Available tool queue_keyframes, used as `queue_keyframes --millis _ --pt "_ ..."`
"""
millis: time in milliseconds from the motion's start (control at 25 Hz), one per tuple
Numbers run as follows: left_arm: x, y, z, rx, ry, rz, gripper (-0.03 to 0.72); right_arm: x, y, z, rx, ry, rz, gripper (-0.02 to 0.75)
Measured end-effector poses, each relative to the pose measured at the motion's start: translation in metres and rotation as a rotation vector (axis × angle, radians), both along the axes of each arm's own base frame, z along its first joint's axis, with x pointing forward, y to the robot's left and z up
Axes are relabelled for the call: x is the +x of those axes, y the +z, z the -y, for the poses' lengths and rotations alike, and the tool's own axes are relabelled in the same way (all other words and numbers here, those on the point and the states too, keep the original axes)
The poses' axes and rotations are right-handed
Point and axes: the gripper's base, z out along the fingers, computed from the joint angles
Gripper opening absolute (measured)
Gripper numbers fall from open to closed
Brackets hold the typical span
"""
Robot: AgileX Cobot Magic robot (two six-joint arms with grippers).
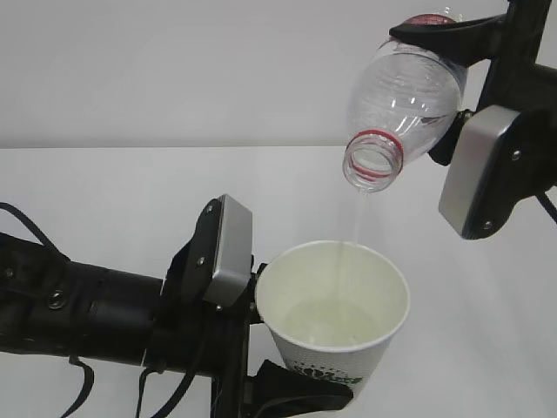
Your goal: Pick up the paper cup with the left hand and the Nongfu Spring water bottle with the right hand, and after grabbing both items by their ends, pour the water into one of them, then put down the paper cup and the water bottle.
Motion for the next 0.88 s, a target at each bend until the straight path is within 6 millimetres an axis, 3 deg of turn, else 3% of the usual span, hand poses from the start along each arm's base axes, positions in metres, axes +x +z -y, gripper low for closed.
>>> queue_keyframes --millis 880 --pt "0.0002 0.0 0.0 0.0 0.002 0.0 0.532 -0.0003 0.0009 -0.0003 0.008 0.005 0.007 0.464"
